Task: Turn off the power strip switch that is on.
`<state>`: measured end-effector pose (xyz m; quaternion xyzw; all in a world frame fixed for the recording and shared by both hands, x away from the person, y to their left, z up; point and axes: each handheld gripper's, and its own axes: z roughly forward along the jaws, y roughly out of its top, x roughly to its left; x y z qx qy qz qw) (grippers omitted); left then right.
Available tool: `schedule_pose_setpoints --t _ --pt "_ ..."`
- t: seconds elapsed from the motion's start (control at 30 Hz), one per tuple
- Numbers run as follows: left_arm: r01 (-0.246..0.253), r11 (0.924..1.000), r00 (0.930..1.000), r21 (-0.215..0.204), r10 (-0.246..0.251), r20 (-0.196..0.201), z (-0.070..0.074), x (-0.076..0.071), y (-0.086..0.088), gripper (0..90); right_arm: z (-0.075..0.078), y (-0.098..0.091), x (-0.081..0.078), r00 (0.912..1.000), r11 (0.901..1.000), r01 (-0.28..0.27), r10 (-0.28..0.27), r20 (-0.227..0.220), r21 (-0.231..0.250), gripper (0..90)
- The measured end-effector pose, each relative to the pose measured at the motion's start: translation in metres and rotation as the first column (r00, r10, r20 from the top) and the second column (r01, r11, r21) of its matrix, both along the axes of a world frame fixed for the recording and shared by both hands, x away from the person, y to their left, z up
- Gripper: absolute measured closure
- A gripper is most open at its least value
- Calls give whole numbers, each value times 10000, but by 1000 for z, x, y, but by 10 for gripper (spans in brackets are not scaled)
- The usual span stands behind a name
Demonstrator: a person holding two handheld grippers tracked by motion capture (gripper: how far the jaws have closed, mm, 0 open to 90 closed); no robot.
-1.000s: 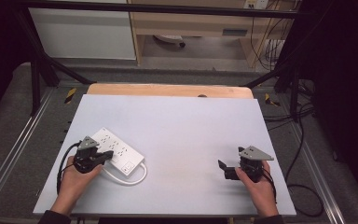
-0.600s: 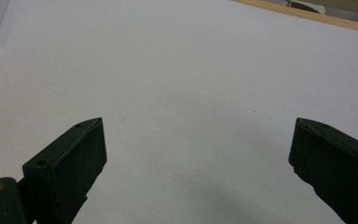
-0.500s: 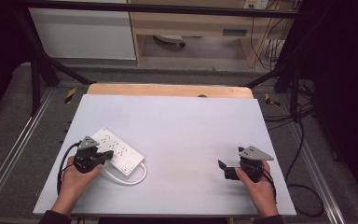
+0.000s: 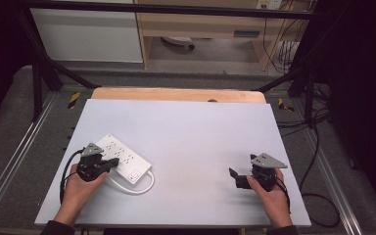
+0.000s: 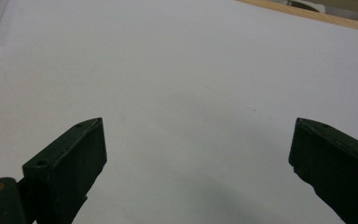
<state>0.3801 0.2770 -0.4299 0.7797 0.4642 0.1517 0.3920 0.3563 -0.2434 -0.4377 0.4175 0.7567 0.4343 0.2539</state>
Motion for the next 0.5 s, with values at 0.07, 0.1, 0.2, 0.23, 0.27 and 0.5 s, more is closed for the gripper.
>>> schedule_pose_setpoints --t 0.07,0.1,0.2,0.23,0.27,0.5 --pt "9 10000 10000 2 -9 2 0 0 0 900 0 0 0 10000 10000 3 -3 0 0 45" --pt "12 10000 10000 12 -12 6 0 0 0 900 0 0 0 10000 10000 7 -7 2 -1 45" --pt "22 10000 10000 17 -22 2 0 0 0 900 0 0 0 10000 10000 25 -25 8 5 45" --pt "27 10000 10000 19 -27 -2 0 0 0 900 0 0 0 10000 10000 21 -21 8 -12 45" --pt "23 10000 10000 8 -23 -9 0 0 0 900 0 0 0 10000 10000 21 -21 6 -16 45" --pt "39 10000 10000 70 -38 -58 -1 2 0 900 0 0 0 10000 10000 32 -32 11 -10 45"
